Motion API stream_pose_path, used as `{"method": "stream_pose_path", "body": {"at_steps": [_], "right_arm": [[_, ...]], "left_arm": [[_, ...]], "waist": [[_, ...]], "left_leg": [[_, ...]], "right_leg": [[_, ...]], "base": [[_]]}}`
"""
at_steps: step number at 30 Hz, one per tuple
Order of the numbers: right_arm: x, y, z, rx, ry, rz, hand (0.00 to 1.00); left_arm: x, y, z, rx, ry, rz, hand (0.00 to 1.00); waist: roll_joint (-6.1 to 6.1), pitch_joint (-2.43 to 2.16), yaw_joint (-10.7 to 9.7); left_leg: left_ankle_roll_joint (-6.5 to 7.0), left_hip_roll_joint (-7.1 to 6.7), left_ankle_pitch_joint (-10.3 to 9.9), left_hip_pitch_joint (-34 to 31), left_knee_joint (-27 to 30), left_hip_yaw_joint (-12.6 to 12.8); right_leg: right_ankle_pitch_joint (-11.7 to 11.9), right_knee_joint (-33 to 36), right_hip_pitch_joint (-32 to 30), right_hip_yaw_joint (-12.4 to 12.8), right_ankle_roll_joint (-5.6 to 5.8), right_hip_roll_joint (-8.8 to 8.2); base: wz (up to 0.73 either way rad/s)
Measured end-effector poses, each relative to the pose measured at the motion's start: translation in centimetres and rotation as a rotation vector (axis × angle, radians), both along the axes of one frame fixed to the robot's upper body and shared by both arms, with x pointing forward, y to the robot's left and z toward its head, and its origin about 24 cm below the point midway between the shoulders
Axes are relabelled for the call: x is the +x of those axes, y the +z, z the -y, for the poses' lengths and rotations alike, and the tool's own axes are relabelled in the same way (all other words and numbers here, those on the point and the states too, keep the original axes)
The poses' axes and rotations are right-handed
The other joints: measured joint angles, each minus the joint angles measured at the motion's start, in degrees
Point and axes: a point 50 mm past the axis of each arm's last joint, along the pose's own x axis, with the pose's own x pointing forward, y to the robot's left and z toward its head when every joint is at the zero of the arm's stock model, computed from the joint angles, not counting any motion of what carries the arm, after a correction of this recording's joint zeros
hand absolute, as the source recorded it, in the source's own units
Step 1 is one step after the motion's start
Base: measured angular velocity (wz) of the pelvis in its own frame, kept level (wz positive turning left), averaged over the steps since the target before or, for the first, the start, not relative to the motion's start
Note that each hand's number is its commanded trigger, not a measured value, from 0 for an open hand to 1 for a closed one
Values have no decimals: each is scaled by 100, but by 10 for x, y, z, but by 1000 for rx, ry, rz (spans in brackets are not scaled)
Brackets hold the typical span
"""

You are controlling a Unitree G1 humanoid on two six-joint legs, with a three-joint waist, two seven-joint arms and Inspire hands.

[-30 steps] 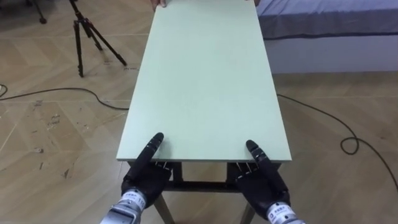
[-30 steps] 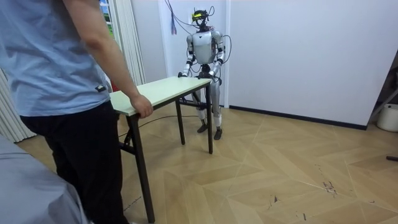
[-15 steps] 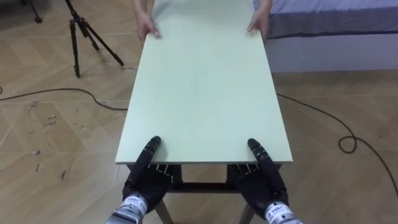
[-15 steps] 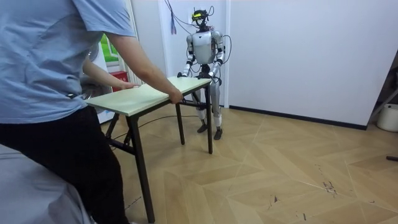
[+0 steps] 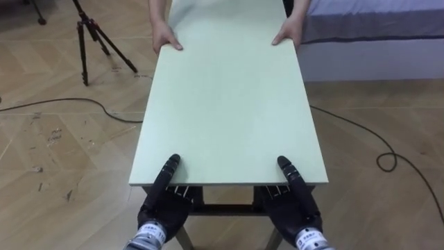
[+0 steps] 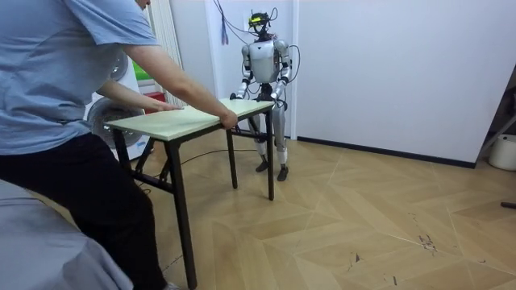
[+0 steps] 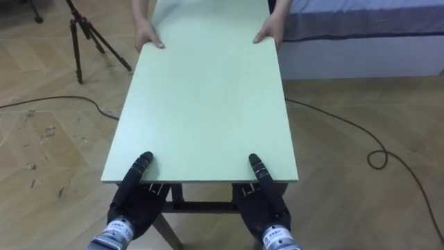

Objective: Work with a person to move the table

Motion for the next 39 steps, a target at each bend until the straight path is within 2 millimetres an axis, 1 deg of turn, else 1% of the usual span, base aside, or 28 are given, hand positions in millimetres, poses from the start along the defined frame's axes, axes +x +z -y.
{"method": "stream_pose_path", "body": {"at_steps": [1, 2, 3, 4, 8, 12, 13, 14, 15, 16, 17, 18, 19, 20, 21, 22, 23, 27, 31, 39], "right_arm": [[-2, 0, 0, 1, -5, 1, 100], [-7, 0, 0, 4, -10, 0, 100], [-10, 0, -1, 8, -11, -4, 100], [-11, 0, -1, 9, -12, -5, 100], [-13, 0, 2, 2, -27, 16, 100], [-18, 9, 3, 9, -27, 54, 100], [-18, 9, 4, 6, -24, 61, 100], [-18, 10, 5, 4, -23, 65, 100], [-18, 10, 4, 2, -19, 69, 100], [-17, 11, 3, 4, -12, 74, 100], [-14, 14, 0, 0, 10, 90, 100], [-16, 16, 1, -3, 3, 98, 100], [-17, 17, 3, -1, -1, 99, 100], [-18, 17, 4, 7, -13, 100, 100], [-18, 18, 4, 11, -20, 105, 100], [-18, 21, 5, 11, -20, 115, 100], [-18, 22, 4, 13, -20, 120, 100], [-18, 23, 2, 16, -16, 121, 100], [-19, 23, 1, 13, -15, 121, 100], [-32, 20, 4, 8, -30, 99, 100]], "left_arm": [[-2, 1, 0, 5, -2, 4, 100], [-5, 2, 0, 15, -6, 11, 100], [-8, 3, 0, 24, -8, 17, 100], [-9, 3, 0, 29, -11, 20, 100], [-10, 4, 2, 30, -29, 37, 100], [-14, 8, 3, 20, -31, 59, 100], [-14, 8, 3, 17, -35, 64, 100], [-14, 9, 4, 16, -37, 69, 100], [-15, 9, 3, 19, -39, 80, 100], [-17, 10, 0, 22, -32, 87, 100], [-21, 13, -2, 14, -10, 99, 100], [-22, 13, 2, 9, -19, 100, 100], [-21, 14, 4, 6, -27, 103, 100], [-20, 15, 6, 5, -34, 107, 100], [-19, 16, 7, 5, -33, 115, 100], [-18, 19, 7, 4, -30, 125, 100], [-18, 19, 7, 5, -28, 129, 100], [-18, 20, 6, 13, -16, 134, 100], [-19, 20, 7, 19, -9, 135, 100], [-28, 17, 9, 18, -23, 112, 100]], "waist": [[0, -1, 21], [3, -2, 82], [3, -6, 97], [6, -7, 97], [11, -13, 90], [8, -14, 108], [13, -15, 109], [34, -7, 120], [102, 30, 182], [96, 28, 238], [46, -2, 230], [79, -5, 80], [77, -3, 54], [48, 5, 43], [16, 6, 37], [-8, 19, 61], [-14, 23, 89], [-23, 25, 143], [-59, 24, 155], [-108, 27, 144]], "left_leg": [[0, 1, 0, 8, -4, -8], [0, 2, 0, 31, -11, -60], [0, -2, 0, 48, -19, -158], [0, -5, 0, 52, -23, -179], [-1, -7, 1, 90, -109, -441], [-1, 12, 1, 94, -148, -560], [0, 31, 2, 101, -183, -628], [-1, 94, 9, 125, -214, -763], [-16, 241, 18, 145, -215, -1256], [-21, 289, 16, 111, -189, -1443], [-95, 313, -21, -65, -107, -1565], [-247, 344, 17, -141, -113, -1318], [-269, 346, 31, -152, -156, -1086], [-272, 375, 81, -126, -252, -642], [-237, 397, 149, -64, -351, -404], [-235, 402, 153, -35, -377, -398], [-235, 398, 153, -37, -369, -397], [-233, 359, 151, -77, -349, -356], [-231, 320, 150, -164, -281, -343], [-223, 310, 155, -271, -103, -346]], "right_leg": [[0, 4, -3, 9, 0, 2], [0, 18, -7, 19, 0, 5], [0, 34, -6, 18, 0, 8], [0, 39, -6, 16, 0, 7], [0, 160, -56, -7, 0, 27], [0, 338, -169, -39, 0, 33], [0, 485, -255, -99, 0, 35], [-2, 752, -393, -135, 1, 49], [-110, 992, -783, 100, -36, 223], [-82, 671, -921, 252, -118, 297], [515, 182, -1076, 162, -311, 333], [610, 185, -1041, 7, -314, 316], [610, 185, -1021, 45, -314, 315], [606, 181, -993, 145, -309, 333], [600, 179, -994, 192, -299, 353], [592, 173, -1004, 192, -287, 370], [592, 168, -1010, 182, -287, 372], [591, 97, -994, 54, -286, 367], [527, 75, -1017, 56, -279, 334], [529, 136, -1046, 27, -283, 301]], "base": [[-11], [-12], [-11], [0], [1], [-5], [-5], [-28], [-44], [-50], [17], [49], [72], [37], [24], [8], [-5], [-2], [1], [5]]}}
